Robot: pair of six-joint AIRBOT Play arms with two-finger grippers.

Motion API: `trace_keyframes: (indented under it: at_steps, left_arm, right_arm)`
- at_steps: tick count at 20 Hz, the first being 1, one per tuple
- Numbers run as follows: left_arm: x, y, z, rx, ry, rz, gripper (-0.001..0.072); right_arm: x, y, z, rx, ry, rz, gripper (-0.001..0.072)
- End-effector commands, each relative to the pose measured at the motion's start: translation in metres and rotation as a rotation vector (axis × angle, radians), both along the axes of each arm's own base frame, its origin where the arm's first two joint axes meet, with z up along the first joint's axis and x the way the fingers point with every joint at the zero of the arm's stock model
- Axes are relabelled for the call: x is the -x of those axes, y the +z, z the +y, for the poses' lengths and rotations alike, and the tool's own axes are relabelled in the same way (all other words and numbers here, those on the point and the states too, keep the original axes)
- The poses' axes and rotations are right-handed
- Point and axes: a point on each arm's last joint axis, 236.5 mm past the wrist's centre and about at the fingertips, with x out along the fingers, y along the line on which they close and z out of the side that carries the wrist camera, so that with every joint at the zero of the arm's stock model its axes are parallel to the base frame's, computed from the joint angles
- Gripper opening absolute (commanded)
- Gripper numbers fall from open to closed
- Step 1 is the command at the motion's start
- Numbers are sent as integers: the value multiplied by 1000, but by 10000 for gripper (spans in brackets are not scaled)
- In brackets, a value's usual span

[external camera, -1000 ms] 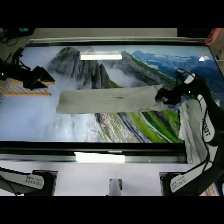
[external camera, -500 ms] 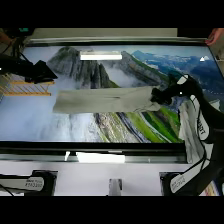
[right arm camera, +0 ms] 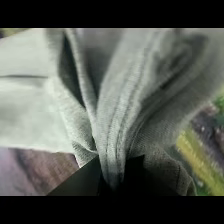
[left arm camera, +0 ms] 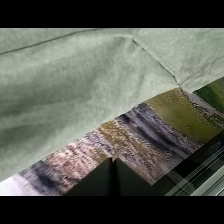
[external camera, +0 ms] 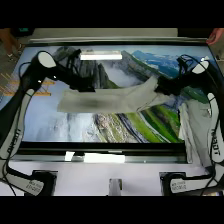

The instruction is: Fold the shirts.

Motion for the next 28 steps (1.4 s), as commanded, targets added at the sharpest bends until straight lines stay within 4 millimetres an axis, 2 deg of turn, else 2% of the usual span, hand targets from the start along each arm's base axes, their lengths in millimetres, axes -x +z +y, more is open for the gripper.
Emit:
trace_keyframes:
  at_steps: [1, 5, 8, 10, 13, 14, 16, 17, 19, 20, 22, 23, 25, 26, 28]
  left_arm:
    - [20, -47, -93, 70, -49, 39, 40]
    - [38, -78, -161, 225, 14, 182, 40]
    - [56, -106, -194, 267, 32, 264, 40]
    - [71, -117, -213, 307, 43, 342, 40]
    - [87, -124, -235, 350, 57, 400, 40]
    - [87, -124, -236, 350, 45, 385, 40]
    - [79, -110, -228, 357, -17, 302, 38]
    - [73, -99, -217, 334, -43, 245, 37]
    - [64, -72, -182, 229, -109, 125, 37]
    - [61, -58, -160, 159, -141, 74, 37]
    - [46, -18, -102, 7, -143, -57, 38]
    - [33, 13, -70, -53, -107, -152, 38]
    - [10, 83, -8, -99, 23, -322, 38]
    - [7, 118, 20, -96, 78, -391, 38]
    - [14, 181, 73, -69, 190, -493, 39]
  right_arm:
    - [38, 58, 8, 4, 64, -41, 28]
    - [81, 106, 15, 8, 94, -65, 28]
    - [109, 134, 18, 13, 94, -92, 29]
    - [126, 146, 20, 15, 102, -92, 29]
    - [137, 159, 21, 15, 88, -115, 29]
    - [137, 159, 21, 16, 88, -116, 30]
    - [133, 157, 20, 13, 83, -115, 29]
    - [128, 153, 21, 6, 81, -108, 29]
    - [117, 147, 29, -43, 85, -94, 29]
    - [106, 147, 36, -85, 83, -105, 29]
    - [82, 146, 52, -165, 76, -137, 29]
    - [74, 139, 61, -172, 84, -135, 29]
    - [62, 119, 97, -189, 136, -114, 29]
    - [56, 108, 116, -196, 159, -108, 29]
    - [46, 87, 158, -233, 191, -96, 29]
